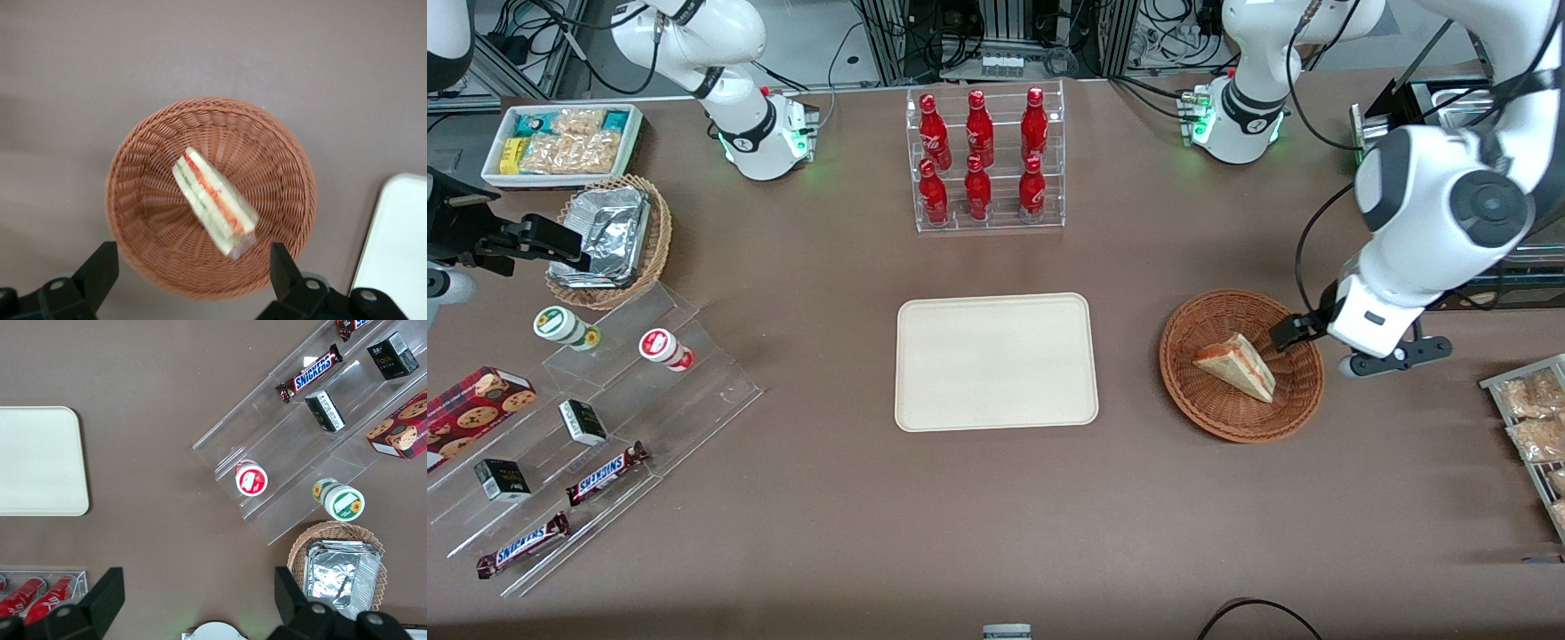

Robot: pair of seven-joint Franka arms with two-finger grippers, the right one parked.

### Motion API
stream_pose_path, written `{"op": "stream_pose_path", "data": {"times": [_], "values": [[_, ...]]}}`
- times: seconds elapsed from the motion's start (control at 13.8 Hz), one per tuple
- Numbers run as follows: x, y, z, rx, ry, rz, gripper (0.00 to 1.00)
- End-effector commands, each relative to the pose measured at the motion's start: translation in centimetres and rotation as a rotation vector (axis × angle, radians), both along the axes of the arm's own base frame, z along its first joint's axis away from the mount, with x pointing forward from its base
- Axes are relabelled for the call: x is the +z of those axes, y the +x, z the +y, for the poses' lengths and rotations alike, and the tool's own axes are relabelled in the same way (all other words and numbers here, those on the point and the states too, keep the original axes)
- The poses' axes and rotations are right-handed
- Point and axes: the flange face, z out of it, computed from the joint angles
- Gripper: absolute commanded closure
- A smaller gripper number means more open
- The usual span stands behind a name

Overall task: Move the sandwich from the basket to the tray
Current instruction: 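Lower the left gripper and close it on the wrapped sandwich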

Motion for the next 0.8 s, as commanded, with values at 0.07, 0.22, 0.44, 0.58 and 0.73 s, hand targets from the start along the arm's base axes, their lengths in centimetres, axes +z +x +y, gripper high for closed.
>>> {"op": "stream_pose_path", "data": {"times": [0.07,0.22,0.44,0.58,0.73], "values": [[-3.8,-2.7,0.0,0.260,-0.022,-0.052,0.00],[-5.8,-3.1,-2.1,0.375,-0.040,-0.058,0.00],[-8.4,-4.1,-3.6,0.540,-0.074,-0.092,0.00],[-9.9,-5.2,-3.5,0.583,-0.071,-0.080,0.00],[-11.0,-5.8,-3.3,0.639,-0.087,-0.097,0.00]]}}
